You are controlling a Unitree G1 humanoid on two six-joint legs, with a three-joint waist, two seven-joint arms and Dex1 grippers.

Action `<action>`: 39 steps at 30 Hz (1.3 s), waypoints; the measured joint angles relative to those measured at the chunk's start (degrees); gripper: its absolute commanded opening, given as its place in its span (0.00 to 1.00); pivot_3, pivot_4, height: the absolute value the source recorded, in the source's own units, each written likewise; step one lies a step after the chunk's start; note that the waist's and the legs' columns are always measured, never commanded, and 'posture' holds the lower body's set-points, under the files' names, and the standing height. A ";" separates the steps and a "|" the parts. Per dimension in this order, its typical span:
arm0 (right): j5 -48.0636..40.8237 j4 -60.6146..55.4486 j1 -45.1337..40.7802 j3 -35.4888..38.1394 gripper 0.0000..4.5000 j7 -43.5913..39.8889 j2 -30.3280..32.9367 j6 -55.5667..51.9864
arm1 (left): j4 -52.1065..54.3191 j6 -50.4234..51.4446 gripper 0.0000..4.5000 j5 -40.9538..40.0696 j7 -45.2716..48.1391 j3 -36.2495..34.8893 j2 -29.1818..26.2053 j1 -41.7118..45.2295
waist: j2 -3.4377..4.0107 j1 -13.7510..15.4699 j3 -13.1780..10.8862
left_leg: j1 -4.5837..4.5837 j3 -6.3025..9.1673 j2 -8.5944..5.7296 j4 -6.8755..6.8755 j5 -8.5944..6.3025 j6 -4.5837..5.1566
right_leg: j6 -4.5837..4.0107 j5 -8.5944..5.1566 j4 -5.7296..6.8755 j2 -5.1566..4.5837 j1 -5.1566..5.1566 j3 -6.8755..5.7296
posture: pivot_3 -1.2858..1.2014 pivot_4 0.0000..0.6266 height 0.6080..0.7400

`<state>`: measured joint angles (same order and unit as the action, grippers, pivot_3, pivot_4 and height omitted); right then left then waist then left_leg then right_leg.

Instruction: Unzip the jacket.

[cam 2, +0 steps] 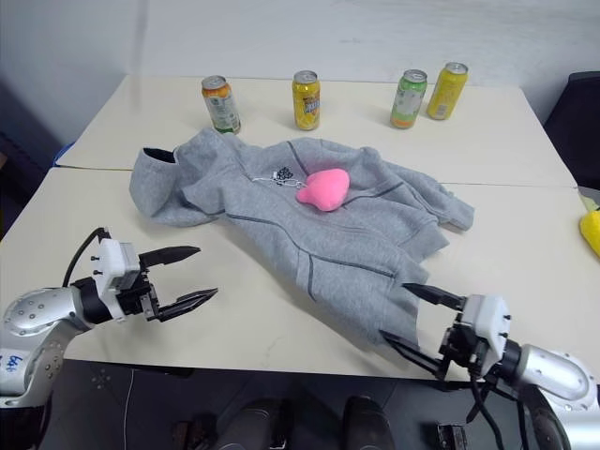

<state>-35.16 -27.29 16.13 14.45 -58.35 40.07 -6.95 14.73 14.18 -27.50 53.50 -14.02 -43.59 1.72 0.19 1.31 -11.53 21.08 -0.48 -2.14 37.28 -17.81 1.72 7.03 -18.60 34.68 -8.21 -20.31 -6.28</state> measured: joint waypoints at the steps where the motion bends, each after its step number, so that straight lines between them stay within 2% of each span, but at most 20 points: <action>1: -0.09 -1.19 -1.55 -1.29 1.00 0.41 0.74 -1.76 | -0.99 -0.31 1.00 1.11 -0.09 0.23 -0.37 1.00 | 0.00 0.06 0.00 | 0.02 -0.01 0.00 0.01 0.00 0.00 | -0.03 0.02 0.02 0.00 -0.04 0.01 | 0.52 0.24 1.00; 5: 2.17 -5.01 -10.17 -9.28 1.00 3.69 1.86 -8.28 | -9.61 -4.48 1.00 10.18 -3.91 3.96 -0.80 11.00 | -0.06 0.72 0.02 | 0.12 -0.01 -0.06 0.04 0.02 0.01 | -0.11 0.07 0.07 0.01 -0.16 -0.03 | 0.52 0.24 1.00; 8: 6.11 -4.30 -16.23 -14.66 1.00 7.04 0.61 -11.19 | -17.61 -8.18 1.00 16.88 -7.84 8.04 1.01 20.24 | -0.12 1.34 0.06 | 0.23 -0.06 -0.17 0.05 0.04 0.07 | -0.09 0.08 0.30 0.21 -0.27 -0.03 | 0.52 0.24 1.00; 11: 11.40 -1.47 -22.33 -20.57 1.00 9.92 -1.41 -13.32 | -28.44 -15.32 1.00 24.49 -10.46 14.11 4.29 30.24 | -0.19 1.70 0.09 | 0.47 -0.14 -0.17 0.18 0.05 0.10 | -0.07 0.09 0.27 0.34 -0.41 -0.35 | 0.52 0.24 1.00; 15: 17.18 2.56 -25.97 -24.74 1.00 13.49 -3.97 -14.30 | -45.08 -26.91 1.00 33.01 -10.21 21.87 5.27 40.17 | -0.25 1.50 0.10 | 0.52 -0.25 -0.16 0.19 0.04 0.13 | -0.06 0.09 0.24 0.37 -0.44 -0.49 | 0.52 0.24 1.00; 18: 20.87 4.68 -26.50 -25.65 0.88 16.02 -5.10 -14.25 | -59.74 -33.64 1.00 40.78 -16.93 26.49 7.37 48.32 | -0.37 1.46 0.03 | 0.52 -0.26 -0.09 0.30 0.05 0.15 | -0.05 0.10 0.37 0.41 -0.44 -0.50 | 0.52 0.24 1.00; 19: 21.78 4.87 -26.57 -25.69 0.80 16.60 -5.25 -14.15 | -62.92 -34.88 1.00 42.39 -19.05 27.15 8.11 50.33 | -0.41 1.51 0.03 | 0.54 -0.25 -0.07 0.38 0.05 0.15 | -0.05 0.10 0.42 0.42 -0.44 -0.51 | 0.52 0.24 1.00; 22: 23.53 4.89 -26.21 -25.56 0.58 18.24 -6.28 -13.61 | -72.47 -38.36 0.87 47.36 -24.78 30.05 9.51 55.86 | -0.46 1.31 0.05 | 0.52 -0.28 -0.07 0.51 0.05 0.15 | -0.02 0.11 0.56 0.41 -0.43 -0.43 | 0.52 0.24 1.00; 24: 23.69 4.89 -25.90 -25.50 0.42 18.59 -6.61 -13.61 | -75.80 -40.57 0.74 49.05 -25.94 31.39 10.16 57.45 | -0.46 1.33 0.06 | 0.49 -0.28 -0.07 0.55 0.05 0.15 | -0.02 0.11 0.63 0.40 -0.42 -0.42 | 0.52 0.24 1.00; 26: 23.65 4.89 -25.71 -25.31 0.26 18.54 -6.71 -13.60 | -78.62 -41.78 0.59 49.48 -25.82 31.81 10.95 58.53 | -0.47 1.32 0.06 | 0.49 -0.28 -0.07 0.65 0.05 0.15 | -0.02 0.11 0.73 0.40 -0.42 -0.41 | 0.52 0.24 1.00; 29: 22.67 4.88 -25.00 -23.71 0.05 17.62 -6.55 -13.43 | -80.75 -41.75 0.40 48.30 -23.43 30.82 11.72 58.98 | -0.47 1.23 0.06 | 0.49 -0.28 -0.06 0.71 0.04 0.16 | -0.02 0.11 0.77 0.39 -0.41 -0.40 | 0.52 0.24 1.00; 30: 21.94 4.89 -24.62 -22.63 0.01 16.86 -6.28 -13.17 | -80.95 -41.58 0.35 47.63 -21.91 30.38 11.74 58.97 | -0.47 1.18 0.06 | 0.49 -0.28 -0.07 0.72 0.04 0.16 | -0.02 0.11 0.77 0.39 -0.42 -0.40 | 0.52 0.24 1.00; 33: 15.84 4.92 -23.33 -18.64 0.00 10.45 -4.09 -12.43 | -78.93 -39.06 0.13 41.26 -11.95 26.03 11.84 56.58 | -0.46 0.76 0.06 | 0.50 -0.29 -0.07 0.69 0.01 0.20 | -0.02 0.11 0.74 0.38 -0.42 -0.40 | 0.52 0.24 1.00; 35: 8.90 4.85 -21.88 -14.56 0.00 3.91 -0.46 -13.56 | -70.74 -36.13 0.01 35.07 -4.17 23.04 10.90 50.50 | -0.46 0.22 0.05 | 0.52 -0.23 -0.05 0.69 -0.05 0.26 | -0.02 0.11 0.72 0.35 -0.41 -0.43 | 0.52 0.24 1.00; 39: -1.23 5.39 -20.63 -6.85 0.00 -4.05 6.99 -20.18 | -43.94 -22.21 0.00 25.15 8.11 20.98 4.30 34.78 | -0.45 -0.84 0.05 | 0.51 -0.20 -0.04 0.71 -0.14 0.34 | -0.03 0.11 0.56 0.25 -0.32 -0.24 | 0.52 0.24 1.00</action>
<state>-36.40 -21.90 -4.50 7.60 -62.39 47.05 -27.13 -29.20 -8.03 -2.36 61.61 6.96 -39.29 36.49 -0.26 0.48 -11.48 21.59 -0.68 -2.18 37.99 -17.95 2.06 7.00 -18.49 35.24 -7.96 -20.63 -6.52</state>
